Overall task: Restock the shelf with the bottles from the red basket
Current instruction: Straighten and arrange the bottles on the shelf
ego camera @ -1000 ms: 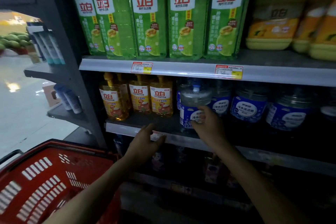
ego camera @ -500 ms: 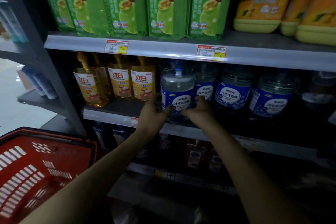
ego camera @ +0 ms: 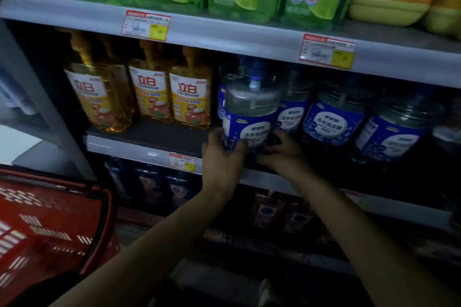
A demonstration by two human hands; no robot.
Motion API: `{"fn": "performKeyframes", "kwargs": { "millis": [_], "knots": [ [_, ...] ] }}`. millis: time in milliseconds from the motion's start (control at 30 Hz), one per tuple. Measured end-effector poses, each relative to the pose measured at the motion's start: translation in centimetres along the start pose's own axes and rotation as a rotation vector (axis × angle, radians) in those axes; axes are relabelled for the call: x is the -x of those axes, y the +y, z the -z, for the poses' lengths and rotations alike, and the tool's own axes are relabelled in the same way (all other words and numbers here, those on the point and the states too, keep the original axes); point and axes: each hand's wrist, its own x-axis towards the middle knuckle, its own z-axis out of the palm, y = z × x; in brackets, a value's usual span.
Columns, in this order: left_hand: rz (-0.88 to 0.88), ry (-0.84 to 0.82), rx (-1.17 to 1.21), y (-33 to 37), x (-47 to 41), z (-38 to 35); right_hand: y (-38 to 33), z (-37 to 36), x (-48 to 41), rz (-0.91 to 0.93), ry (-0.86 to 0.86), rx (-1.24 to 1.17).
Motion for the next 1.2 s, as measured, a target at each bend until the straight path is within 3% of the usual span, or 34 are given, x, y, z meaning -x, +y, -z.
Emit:
{"fn": "performKeyframes", "kwargs": {
  "millis": [300, 667, 967, 1200],
  "knots": [
    [-0.115, -0.017, -0.125, -1.0, -0.5, 0.6, 1.0, -0.8, -1.3, -0.017, 0.136, -0.187],
    [-0.142, -0.091, -0.119, -1.4, -2.2, 3.9, 0.8, -4.5, -1.2, 0.058, 0.324, -0.08],
    [-0.2, -0.052, -0.245, -1.9, -4.2, 4.0, 0.3, -5.1, -0.7, 0.098, 0.283, -0.014],
    [-0.183, -0.079, -0.202, -2.0, -5.2, 4.3, -0.3, -5.2, -0.5, 0.071, 0.31, 0.002]
  ]
}}
